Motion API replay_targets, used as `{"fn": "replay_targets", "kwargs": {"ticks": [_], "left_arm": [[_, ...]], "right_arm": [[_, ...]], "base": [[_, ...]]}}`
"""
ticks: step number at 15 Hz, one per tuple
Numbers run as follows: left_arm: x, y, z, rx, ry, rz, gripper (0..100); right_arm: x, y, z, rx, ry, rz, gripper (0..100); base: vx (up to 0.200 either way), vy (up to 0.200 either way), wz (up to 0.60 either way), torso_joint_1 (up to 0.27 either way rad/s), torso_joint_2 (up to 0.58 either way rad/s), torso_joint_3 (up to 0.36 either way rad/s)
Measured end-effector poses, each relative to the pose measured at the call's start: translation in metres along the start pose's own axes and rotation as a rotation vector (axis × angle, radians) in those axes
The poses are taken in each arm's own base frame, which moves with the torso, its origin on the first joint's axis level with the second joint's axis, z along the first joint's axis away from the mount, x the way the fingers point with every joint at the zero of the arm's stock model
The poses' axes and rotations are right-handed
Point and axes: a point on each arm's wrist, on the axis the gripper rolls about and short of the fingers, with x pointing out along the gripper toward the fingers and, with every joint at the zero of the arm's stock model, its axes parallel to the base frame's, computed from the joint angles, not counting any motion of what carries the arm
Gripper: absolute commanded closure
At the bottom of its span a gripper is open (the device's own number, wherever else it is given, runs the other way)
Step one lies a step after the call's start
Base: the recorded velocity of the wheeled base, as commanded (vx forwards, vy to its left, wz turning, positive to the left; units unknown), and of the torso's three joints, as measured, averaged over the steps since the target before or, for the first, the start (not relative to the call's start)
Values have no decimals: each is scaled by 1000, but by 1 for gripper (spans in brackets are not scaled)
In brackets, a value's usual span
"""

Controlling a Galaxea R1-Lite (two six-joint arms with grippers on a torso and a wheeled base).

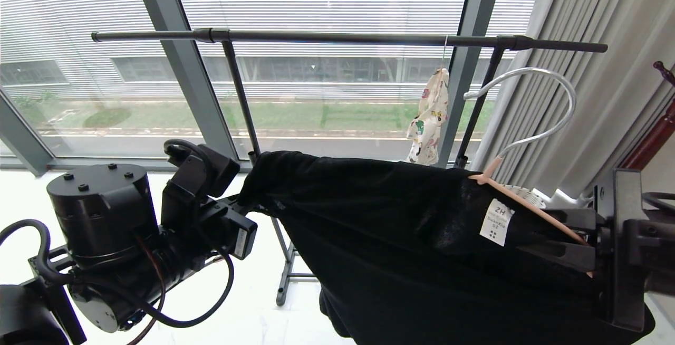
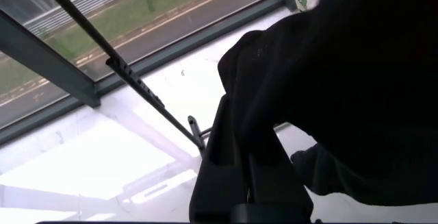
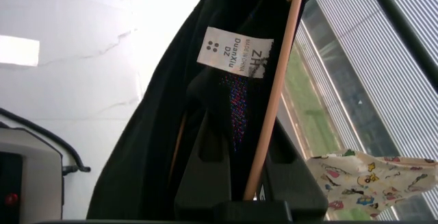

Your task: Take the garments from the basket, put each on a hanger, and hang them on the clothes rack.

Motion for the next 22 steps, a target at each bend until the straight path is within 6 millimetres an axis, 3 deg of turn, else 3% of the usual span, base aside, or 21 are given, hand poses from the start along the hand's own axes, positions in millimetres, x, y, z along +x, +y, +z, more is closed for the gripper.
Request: {"fn": "replay_targets", "kwargs": {"ticks": [6, 9, 10, 14, 16, 18, 22], "left_arm": [[-8, 49, -15, -48, 54, 209, 100], [-13, 47, -16, -46, 52, 199, 100], [-14, 39, -14, -38, 40, 165, 0], [-23, 14, -8, -13, -1, 59, 0], [-27, 13, -10, -11, 3, 56, 0], [-36, 13, -25, -4, 56, 72, 0], [-48, 26, -44, -11, 160, 262, 0]], "right_arm": [[-8, -7, -14, 28, 67, -63, 100], [-8, -7, -16, 34, 76, -65, 100], [-8, -7, -16, 37, 78, -66, 100], [-8, -8, -18, 49, 88, -72, 100], [-8, -9, -19, 69, 92, -79, 100], [-9, -10, -20, 77, 97, -90, 100], [-10, -14, -24, 152, 141, -144, 100]], "base": [[0, 0, 0, 0, 0, 0], [0, 0, 0, 0, 0, 0], [0, 0, 0, 0, 0, 0], [0, 0, 0, 0, 0, 0], [0, 0, 0, 0, 0, 0], [0, 0, 0, 0, 0, 0], [0, 0, 0, 0, 0, 0]]}}
